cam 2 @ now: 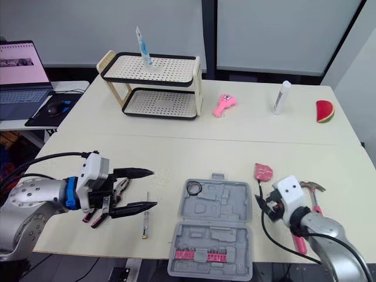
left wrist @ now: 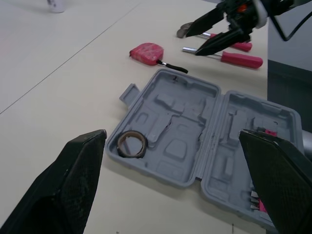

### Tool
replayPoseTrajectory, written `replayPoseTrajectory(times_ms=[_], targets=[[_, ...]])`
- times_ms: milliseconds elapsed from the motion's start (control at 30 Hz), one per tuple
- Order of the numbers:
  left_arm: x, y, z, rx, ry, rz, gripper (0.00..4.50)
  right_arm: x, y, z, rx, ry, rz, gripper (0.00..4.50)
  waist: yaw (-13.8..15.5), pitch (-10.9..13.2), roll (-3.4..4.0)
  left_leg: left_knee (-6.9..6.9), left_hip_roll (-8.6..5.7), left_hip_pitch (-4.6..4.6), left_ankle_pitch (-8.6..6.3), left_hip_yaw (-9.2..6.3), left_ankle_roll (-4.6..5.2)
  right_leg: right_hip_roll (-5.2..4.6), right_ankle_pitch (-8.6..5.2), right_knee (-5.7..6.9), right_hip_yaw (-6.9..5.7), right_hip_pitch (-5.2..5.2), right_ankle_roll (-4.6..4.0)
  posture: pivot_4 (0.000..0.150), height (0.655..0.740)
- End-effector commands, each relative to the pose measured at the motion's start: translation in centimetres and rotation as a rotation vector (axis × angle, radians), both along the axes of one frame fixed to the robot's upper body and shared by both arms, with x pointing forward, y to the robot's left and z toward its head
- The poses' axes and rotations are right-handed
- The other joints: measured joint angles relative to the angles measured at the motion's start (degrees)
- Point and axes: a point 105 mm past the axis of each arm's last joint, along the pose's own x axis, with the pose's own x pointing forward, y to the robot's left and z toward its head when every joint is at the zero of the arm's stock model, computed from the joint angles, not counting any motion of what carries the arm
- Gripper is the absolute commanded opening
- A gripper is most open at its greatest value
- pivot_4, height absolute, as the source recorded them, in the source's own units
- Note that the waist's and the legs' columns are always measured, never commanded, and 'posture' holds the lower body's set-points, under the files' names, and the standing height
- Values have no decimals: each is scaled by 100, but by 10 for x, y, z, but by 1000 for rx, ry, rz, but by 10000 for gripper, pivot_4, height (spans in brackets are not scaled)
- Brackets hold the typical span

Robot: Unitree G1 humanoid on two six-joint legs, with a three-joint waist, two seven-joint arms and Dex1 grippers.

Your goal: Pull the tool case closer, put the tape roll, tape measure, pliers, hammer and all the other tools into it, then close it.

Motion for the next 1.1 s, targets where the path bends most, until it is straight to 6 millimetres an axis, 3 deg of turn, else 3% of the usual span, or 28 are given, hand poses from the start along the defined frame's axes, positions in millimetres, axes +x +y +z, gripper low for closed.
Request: replayPoseTrajectory(times_ms=[33,267,567,1100], targets=[[-1,-17,12,-33,-18,-83,45000,16,-1,-3,-21,-30,-82,28366,-3,3,3,0,0,-1,0,0,0,0,0,1,1,-1,0,1500,7350],[-5,-28,12,-50,-1,-169,45000,38,-1,-20,-6,-11,-176,28366,-11,5,7,0,0,-3,0,0,1,1,1,5,0,-5,-1,1500,7350],[-7,-28,2,-52,5,-183,45000,49,2,-31,21,6,-205,28366,-13,6,9,3,0,-1,1,0,1,1,1,11,0,-5,-1,1500,7350],[-7,-35,-9,-57,2,-193,45000,52,-1,-39,11,30,-238,1309,-41,5,9,6,0,2,1,-4,1,1,2,12,-2,3,0,1500,7350]])
